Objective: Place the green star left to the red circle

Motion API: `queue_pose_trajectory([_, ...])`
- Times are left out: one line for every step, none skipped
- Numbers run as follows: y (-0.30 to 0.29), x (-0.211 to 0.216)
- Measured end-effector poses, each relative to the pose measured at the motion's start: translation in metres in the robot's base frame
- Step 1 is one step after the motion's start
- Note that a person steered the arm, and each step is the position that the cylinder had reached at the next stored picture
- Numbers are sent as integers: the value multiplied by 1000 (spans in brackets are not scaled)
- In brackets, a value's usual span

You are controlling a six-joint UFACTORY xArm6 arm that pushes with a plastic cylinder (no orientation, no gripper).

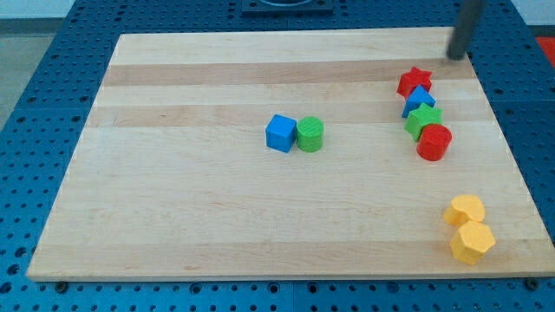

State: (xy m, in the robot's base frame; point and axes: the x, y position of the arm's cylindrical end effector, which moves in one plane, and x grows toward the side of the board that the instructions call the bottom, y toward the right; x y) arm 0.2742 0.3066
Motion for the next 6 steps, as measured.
queue_pose_trajectory([20, 76])
queue_pose_trajectory([0, 124])
queue_pose_trajectory([-38, 129])
queue_pose_trajectory([-79, 129])
queue_pose_trajectory([-114, 130])
queue_pose_trajectory([-135, 133])
